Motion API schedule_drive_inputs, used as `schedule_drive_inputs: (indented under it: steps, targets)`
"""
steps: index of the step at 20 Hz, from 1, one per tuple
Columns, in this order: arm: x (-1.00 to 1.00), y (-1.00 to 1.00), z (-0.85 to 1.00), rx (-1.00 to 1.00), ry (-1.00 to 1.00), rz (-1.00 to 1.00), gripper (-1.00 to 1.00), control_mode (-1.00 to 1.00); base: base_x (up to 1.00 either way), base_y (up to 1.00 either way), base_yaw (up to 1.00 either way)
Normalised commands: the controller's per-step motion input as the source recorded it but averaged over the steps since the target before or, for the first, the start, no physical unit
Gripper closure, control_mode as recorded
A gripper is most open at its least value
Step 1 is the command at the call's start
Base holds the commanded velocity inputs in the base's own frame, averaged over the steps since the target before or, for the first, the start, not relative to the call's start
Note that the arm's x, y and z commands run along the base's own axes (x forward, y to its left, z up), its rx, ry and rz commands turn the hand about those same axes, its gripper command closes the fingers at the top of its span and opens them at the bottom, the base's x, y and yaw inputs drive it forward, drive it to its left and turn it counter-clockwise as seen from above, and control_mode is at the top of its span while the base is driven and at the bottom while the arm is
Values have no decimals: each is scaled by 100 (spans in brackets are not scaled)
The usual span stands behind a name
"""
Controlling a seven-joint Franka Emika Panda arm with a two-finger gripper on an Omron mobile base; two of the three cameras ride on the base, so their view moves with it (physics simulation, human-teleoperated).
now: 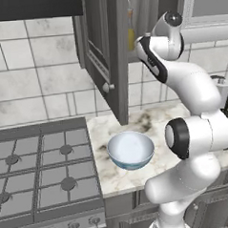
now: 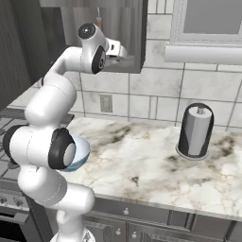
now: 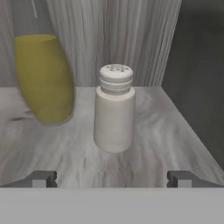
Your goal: Retrieve the bottle and the shaker from the cabinet and place them next to the mixing bowl on the counter. Then add garlic from the fridge to the mixing bowl.
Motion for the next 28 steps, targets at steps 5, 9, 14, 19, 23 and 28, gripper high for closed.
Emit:
schedule_drive_inputs:
  steps: [5,9,14,19,23,28]
  targets:
    - [21,0,0,0,0,0,-100,-100,0,0,0]
    - [26,0,0,0,0,0,-100,-100,0,0,0]
    - [22,0,0,0,0,0,-100,-100,0,0,0]
    - [18,0,0,0,0,0,-100,-100,0,0,0]
    - [18,0,-1,0,0,0,-100,-100,0,0,0]
    - [12,0,-3,0,0,0,-100,-100,0,0,0]
